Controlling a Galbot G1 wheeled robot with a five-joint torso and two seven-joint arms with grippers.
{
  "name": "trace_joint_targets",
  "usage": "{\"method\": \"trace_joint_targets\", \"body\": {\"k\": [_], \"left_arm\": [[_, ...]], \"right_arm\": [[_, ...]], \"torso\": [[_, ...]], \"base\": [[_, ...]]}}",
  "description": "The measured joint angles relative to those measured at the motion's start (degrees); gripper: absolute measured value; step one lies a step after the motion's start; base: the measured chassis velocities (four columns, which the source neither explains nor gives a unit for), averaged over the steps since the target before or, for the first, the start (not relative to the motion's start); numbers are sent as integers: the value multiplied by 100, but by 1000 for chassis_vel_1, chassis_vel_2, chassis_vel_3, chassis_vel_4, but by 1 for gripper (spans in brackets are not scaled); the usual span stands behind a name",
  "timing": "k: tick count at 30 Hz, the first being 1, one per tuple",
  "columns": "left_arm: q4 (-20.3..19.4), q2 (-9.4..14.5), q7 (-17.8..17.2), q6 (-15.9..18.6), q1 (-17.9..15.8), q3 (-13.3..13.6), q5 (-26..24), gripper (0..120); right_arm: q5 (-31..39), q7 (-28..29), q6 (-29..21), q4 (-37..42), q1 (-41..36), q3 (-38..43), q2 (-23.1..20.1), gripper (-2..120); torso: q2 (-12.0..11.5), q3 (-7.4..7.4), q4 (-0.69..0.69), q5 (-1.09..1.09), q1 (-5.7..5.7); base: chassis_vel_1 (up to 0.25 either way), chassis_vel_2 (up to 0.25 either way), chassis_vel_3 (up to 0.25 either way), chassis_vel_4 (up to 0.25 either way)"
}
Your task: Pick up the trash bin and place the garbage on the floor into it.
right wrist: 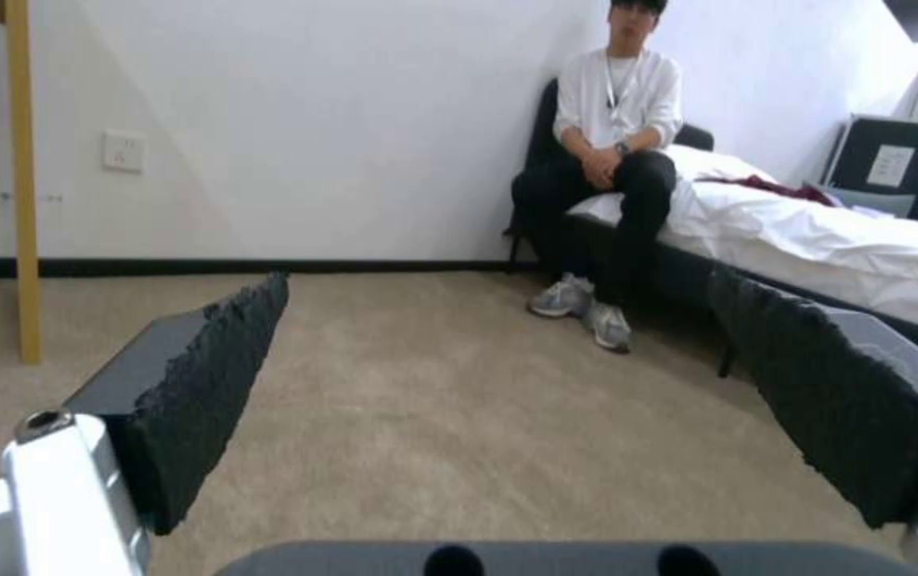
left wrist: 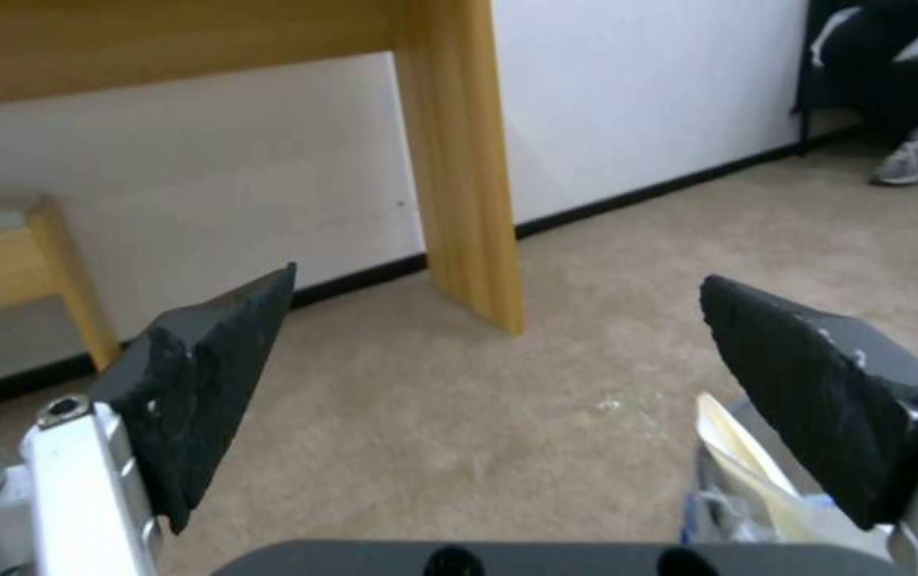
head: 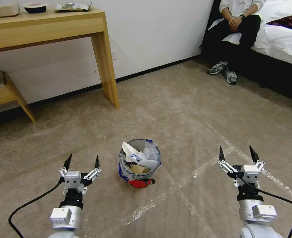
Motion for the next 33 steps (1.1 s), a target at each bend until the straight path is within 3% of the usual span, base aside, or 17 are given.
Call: {"method": "trace_joint_targets", "body": {"k": [11,33], "left_arm": [[-35,-2,-151,-64,-108,56,217,100],[200,63,-216,-32,-298,110,44,100]], "right_arm": [[14,-94,147,-36,-63,61,50,100],[-51,-104,101,-76,-63,95,79,100]], "torso": [[-1,0,0,0,0],[-1,0,0,0,0]], "base": [[0,0,0,0],[0,0,0,0]]}}
